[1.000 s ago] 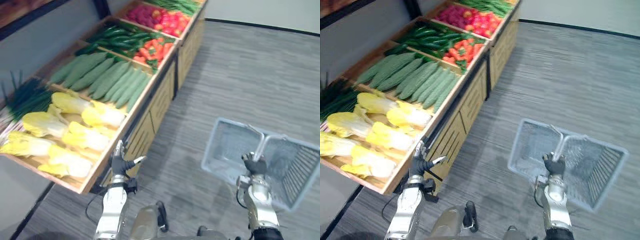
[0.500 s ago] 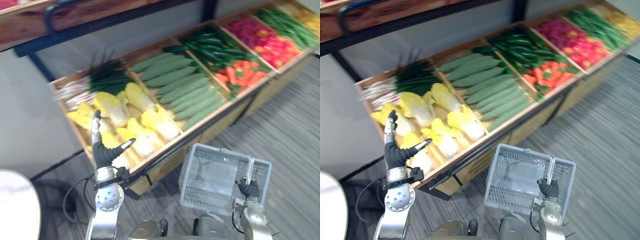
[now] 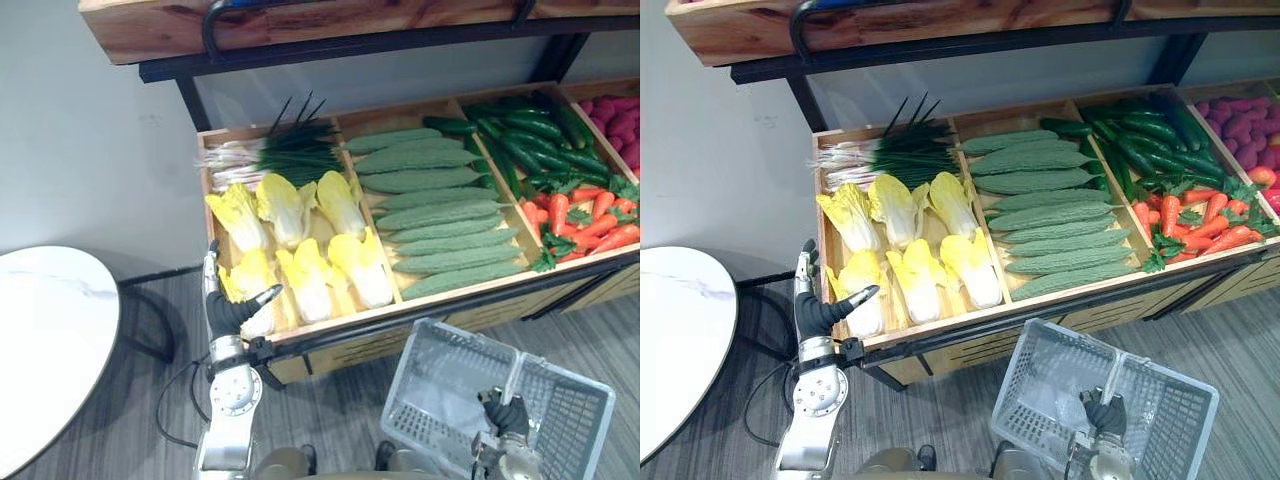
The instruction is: Pick vegetable in the basket
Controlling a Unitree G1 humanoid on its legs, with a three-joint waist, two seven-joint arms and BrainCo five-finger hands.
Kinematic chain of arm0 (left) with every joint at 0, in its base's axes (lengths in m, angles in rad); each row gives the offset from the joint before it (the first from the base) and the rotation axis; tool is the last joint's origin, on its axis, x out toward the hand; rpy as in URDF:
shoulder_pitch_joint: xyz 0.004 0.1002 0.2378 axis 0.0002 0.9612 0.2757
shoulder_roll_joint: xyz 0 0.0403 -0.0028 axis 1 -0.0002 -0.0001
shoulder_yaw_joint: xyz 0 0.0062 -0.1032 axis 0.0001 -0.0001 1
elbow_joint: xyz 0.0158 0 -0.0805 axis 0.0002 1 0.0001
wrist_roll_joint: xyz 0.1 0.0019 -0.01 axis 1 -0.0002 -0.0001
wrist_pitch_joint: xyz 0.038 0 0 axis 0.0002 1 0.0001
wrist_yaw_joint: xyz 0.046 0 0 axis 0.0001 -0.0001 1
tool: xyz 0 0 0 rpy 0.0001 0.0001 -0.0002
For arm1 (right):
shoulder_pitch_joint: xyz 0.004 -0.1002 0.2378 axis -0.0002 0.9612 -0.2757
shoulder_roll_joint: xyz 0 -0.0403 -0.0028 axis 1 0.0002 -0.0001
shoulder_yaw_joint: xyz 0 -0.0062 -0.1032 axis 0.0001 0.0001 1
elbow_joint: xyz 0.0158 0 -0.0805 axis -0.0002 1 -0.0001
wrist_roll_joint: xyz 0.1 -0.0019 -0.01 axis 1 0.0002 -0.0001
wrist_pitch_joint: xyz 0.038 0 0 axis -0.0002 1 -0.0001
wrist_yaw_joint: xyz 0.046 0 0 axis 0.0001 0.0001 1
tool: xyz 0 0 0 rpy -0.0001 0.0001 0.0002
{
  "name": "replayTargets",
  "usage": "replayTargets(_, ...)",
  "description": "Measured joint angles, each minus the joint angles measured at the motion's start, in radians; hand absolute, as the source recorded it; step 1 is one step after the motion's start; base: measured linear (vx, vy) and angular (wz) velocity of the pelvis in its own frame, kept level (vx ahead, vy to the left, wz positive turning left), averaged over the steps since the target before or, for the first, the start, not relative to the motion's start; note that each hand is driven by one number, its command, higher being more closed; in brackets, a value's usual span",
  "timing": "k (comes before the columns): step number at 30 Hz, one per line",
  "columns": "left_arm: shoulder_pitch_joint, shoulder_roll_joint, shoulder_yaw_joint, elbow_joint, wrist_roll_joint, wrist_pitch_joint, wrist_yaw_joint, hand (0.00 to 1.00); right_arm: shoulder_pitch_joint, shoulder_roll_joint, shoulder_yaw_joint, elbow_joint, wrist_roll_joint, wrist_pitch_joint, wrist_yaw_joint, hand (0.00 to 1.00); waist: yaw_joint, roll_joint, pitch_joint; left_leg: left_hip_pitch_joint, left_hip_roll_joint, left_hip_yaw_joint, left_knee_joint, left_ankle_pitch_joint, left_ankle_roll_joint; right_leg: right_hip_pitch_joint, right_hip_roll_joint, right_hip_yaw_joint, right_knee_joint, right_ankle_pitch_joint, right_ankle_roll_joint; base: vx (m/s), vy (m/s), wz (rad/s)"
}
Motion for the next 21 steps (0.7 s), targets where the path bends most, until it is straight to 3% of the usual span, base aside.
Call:
replayTargets(2,-0.025,0.023,0.007,0.072,0.001,0.01,-0.014,0.0,0.002,-0.001,0.003,0.0,-0.002,0.0,0.017,1.0,-0.001,-0.01,-0.01,0.006,0.031,0.095,-0.033,0.019,-0.011,0.0,0.007,0.007,-0.031,0.021,0.0,-0.08,-0.031,-0.07)
replayTargets(6,-0.079,0.076,0.006,0.195,0.014,0.039,-0.021,0.0,-0.001,-0.012,0.024,0.0,-0.005,-0.001,0.039,1.0,-0.01,-0.028,-0.024,0.014,0.031,0.125,-0.109,0.061,-0.019,-0.017,0.024,0.046,-0.09,0.06,-0.006,-0.03,-0.001,-0.28)
replayTargets(11,-0.208,0.125,0.005,0.363,0.023,0.076,-0.034,0.0,-0.021,-0.036,0.033,0.0,-0.011,-0.003,0.054,1.0,-0.059,-0.034,-0.022,-0.008,0.032,0.152,-0.168,0.108,-0.013,-0.074,0.04,0.079,-0.127,0.089,-0.009,0.05,-0.008,-0.21)
replayTargets(15,-0.334,0.159,-0.021,0.472,0.06,0.084,-0.04,0.0,-0.05,-0.042,0.034,0.001,-0.011,-0.004,0.058,1.0,-0.086,-0.045,0.007,-0.04,0.034,0.177,-0.165,0.111,-0.015,-0.116,0.051,0.103,-0.136,0.099,-0.015,0.08,0.0,-0.2)
replayTargets(20,-0.517,0.209,-0.025,0.636,0.089,0.086,-0.037,0.0,-0.102,-0.053,0.036,0.001,-0.01,-0.011,0.056,1.0,-0.094,-0.053,0.069,-0.079,0.039,0.199,-0.164,0.113,-0.015,-0.155,0.058,0.128,-0.164,0.128,-0.022,0.02,-0.004,-0.16)
replayTargets(21,-0.568,0.213,-0.022,0.69,0.101,0.086,-0.022,1.0,-0.117,-0.057,0.038,0.001,-0.009,-0.011,0.055,1.0,-0.095,-0.052,0.09,-0.078,0.044,0.203,-0.164,0.118,-0.017,-0.156,0.058,0.136,-0.164,0.134,-0.024,-0.01,-0.004,-0.16)
